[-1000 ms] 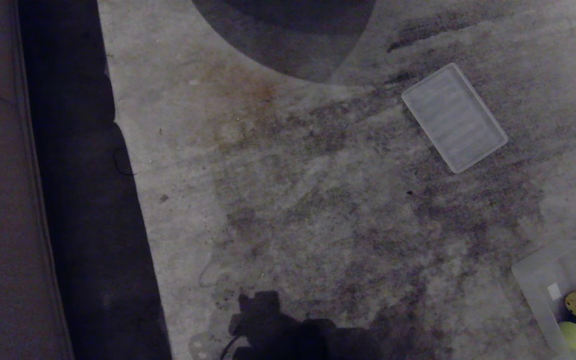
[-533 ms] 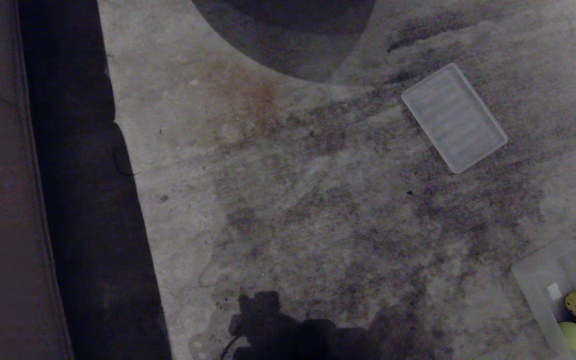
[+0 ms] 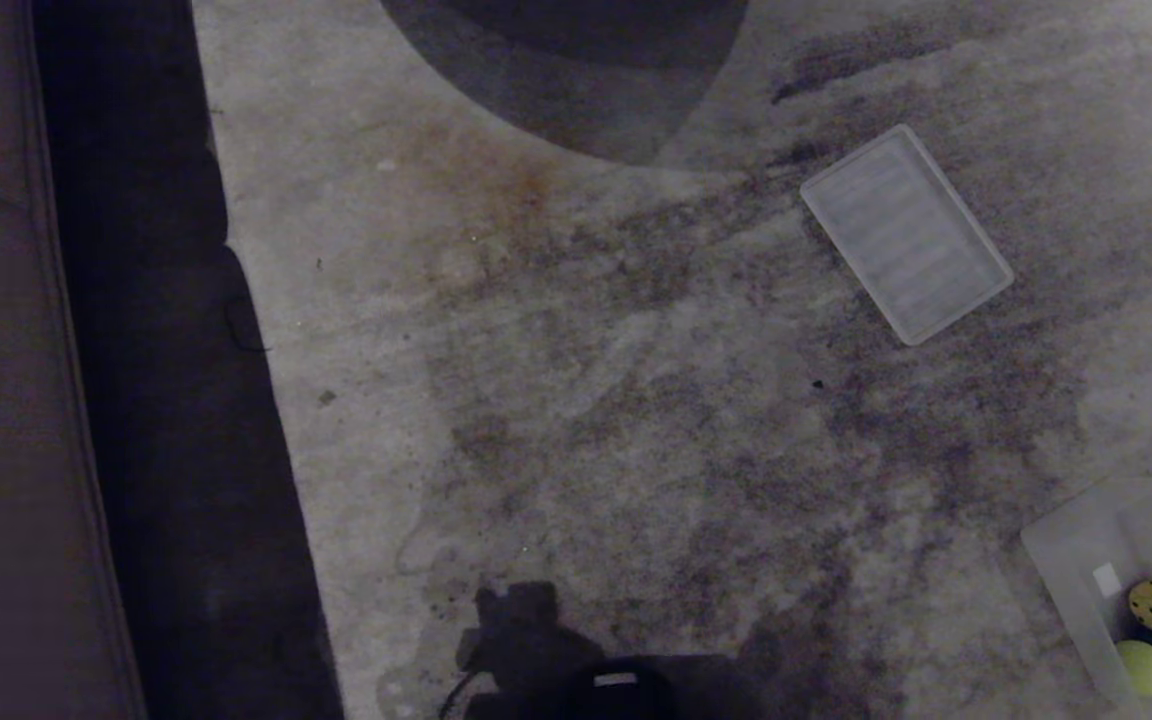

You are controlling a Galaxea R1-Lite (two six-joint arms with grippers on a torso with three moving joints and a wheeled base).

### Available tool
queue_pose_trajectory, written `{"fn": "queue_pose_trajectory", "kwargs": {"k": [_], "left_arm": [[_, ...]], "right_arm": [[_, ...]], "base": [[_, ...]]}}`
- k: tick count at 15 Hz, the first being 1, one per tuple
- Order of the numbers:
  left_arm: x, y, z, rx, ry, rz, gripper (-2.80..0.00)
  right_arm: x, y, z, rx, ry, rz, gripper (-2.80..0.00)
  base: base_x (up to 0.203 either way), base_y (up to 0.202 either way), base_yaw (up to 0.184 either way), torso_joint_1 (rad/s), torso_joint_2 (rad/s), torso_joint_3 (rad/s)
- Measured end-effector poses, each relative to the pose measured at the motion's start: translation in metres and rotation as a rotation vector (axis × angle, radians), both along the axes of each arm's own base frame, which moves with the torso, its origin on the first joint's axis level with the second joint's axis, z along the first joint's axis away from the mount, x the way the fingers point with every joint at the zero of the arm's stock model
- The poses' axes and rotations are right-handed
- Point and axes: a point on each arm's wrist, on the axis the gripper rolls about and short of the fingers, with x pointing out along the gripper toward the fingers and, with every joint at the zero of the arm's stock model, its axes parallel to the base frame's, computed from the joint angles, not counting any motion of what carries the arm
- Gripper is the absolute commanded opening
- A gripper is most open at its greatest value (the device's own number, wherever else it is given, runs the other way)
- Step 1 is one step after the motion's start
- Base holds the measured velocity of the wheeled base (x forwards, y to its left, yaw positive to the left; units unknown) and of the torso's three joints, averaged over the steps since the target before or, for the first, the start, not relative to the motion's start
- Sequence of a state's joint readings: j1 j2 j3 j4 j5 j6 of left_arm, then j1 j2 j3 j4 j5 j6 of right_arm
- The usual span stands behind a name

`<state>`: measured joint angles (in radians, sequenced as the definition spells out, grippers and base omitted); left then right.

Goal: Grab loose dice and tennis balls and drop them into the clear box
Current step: Put the toys in the box

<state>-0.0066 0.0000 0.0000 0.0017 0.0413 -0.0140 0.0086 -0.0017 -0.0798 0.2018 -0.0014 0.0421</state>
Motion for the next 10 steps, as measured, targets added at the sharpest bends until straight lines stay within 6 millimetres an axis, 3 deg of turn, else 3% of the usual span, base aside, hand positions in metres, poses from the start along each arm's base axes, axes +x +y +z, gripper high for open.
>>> {"fn": "queue_pose_trajectory", "kwargs": {"k": [10], "left_arm": [[0.0, 0.0, 0.0, -0.001, 0.0, 0.0, -2.8]], "right_arm": [[0.0, 0.0, -0.0001, 0.003, 0.0, -0.001, -2.8]], "base": [[0.0, 0.01, -0.161, 0.002, 0.0, 0.003]]}}
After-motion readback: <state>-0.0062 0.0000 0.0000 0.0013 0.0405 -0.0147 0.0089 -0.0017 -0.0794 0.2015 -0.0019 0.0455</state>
